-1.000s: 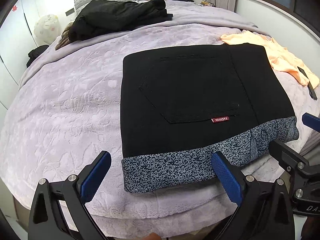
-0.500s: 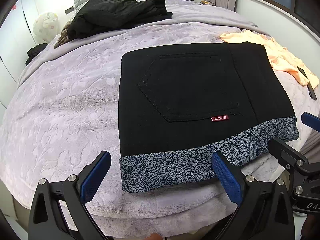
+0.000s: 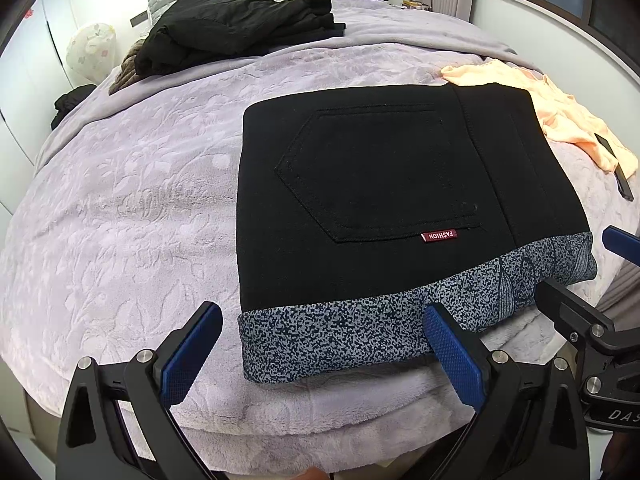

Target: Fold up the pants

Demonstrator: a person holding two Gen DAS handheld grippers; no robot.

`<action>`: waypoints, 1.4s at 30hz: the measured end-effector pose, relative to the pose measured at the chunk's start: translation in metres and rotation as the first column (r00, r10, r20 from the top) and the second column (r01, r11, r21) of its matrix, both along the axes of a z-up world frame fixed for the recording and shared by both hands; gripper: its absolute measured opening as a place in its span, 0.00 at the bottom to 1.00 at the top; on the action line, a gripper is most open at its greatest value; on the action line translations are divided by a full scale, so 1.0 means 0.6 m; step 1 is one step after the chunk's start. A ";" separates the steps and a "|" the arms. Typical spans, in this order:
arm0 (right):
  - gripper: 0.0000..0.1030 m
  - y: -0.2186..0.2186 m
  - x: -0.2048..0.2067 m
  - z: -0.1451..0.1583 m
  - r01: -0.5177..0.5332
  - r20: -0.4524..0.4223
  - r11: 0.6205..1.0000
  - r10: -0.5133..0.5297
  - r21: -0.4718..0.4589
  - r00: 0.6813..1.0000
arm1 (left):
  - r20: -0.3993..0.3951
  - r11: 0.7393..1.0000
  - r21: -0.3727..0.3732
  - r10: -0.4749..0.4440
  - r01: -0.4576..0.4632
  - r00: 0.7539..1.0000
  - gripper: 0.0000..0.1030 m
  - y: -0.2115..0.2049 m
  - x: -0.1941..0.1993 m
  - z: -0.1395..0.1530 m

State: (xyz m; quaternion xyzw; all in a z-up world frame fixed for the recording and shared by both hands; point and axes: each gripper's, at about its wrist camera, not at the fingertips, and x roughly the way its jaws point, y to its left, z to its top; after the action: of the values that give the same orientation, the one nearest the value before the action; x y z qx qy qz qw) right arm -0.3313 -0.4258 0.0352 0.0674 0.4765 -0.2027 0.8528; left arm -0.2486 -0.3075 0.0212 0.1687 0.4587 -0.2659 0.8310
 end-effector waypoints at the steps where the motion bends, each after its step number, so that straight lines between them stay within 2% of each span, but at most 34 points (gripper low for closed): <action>1: 1.00 0.000 0.000 0.000 -0.001 0.000 1.000 0.001 -0.001 1.000 | 0.000 1.000 0.000 0.000 0.000 1.000 0.98 0.000 0.000 0.000; 42: 1.00 -0.006 0.003 0.013 -0.014 0.007 1.000 0.015 -0.024 1.000 | -0.006 1.000 -0.007 -0.007 0.007 1.000 0.98 -0.001 -0.001 0.010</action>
State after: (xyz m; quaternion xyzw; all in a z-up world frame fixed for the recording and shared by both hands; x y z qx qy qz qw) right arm -0.3293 -0.4291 0.0433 0.0546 0.4714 -0.2019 0.8567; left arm -0.2490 -0.3081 0.0271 0.1665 0.4596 -0.2710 0.8292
